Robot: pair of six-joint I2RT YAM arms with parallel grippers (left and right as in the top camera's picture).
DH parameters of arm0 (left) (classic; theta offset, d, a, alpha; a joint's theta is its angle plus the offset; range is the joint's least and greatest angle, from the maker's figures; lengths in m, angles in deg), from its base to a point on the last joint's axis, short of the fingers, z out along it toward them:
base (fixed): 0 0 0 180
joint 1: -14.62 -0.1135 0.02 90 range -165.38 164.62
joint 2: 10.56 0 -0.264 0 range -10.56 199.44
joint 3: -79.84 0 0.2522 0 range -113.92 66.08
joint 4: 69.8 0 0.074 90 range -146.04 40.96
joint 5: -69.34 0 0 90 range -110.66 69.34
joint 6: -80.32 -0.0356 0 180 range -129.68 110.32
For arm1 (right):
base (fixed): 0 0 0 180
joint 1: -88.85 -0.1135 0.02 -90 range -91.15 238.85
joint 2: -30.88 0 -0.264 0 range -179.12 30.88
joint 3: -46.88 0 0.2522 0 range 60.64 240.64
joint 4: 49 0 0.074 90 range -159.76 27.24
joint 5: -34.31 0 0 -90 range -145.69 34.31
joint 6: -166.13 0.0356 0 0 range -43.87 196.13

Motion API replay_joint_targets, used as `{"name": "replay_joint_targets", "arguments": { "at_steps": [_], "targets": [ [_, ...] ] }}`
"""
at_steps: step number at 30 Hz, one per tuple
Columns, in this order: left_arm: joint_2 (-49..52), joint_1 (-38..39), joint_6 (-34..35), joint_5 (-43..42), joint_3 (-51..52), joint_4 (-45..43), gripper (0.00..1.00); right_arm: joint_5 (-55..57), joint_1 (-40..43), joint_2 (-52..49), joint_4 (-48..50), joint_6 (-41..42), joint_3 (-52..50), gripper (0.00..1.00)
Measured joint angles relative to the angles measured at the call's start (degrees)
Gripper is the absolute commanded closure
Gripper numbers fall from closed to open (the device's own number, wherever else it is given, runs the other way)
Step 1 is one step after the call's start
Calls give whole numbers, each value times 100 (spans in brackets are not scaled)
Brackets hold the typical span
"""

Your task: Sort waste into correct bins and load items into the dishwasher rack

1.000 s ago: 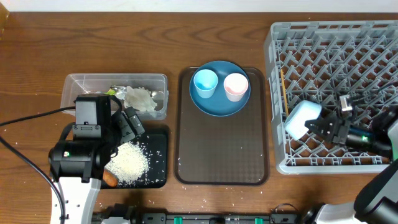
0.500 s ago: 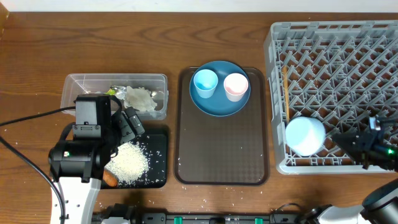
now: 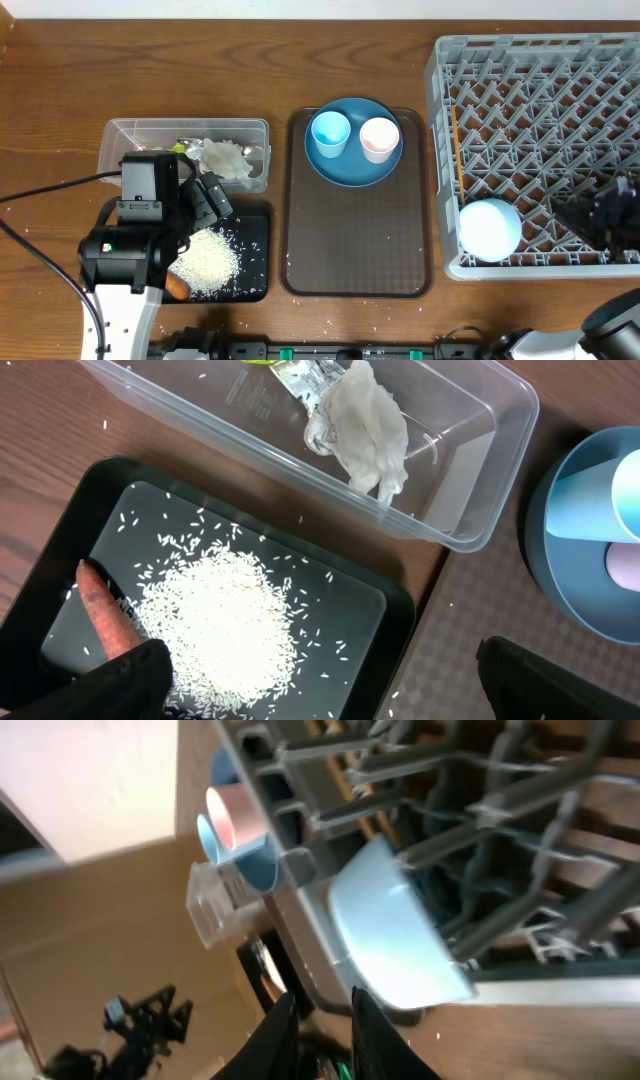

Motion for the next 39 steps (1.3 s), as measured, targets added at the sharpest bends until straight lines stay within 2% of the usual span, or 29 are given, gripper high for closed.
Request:
{"name": "replay_joint_targets", "arguments": {
  "at_steps": [10, 20, 29, 34, 39],
  "targets": [
    [0, 0, 0, 0, 0, 2, 0, 1012, -2249, 166, 74, 374, 201, 82],
    [0, 0, 0, 0, 0, 2, 0, 2815, -3792, 166, 356, 1604, 201, 83],
    [0, 0, 0, 0, 0, 0, 0, 3906, -4380, 168, 597, 2472, 177, 87],
    [0, 0, 0, 2, 0, 0, 0, 4411, -4413, 170, 772, 2754, -63, 86],
    [0, 0, 0, 0, 0, 0, 0, 5381, -4411, 170, 933, 3250, -160, 87]
  ]
}}
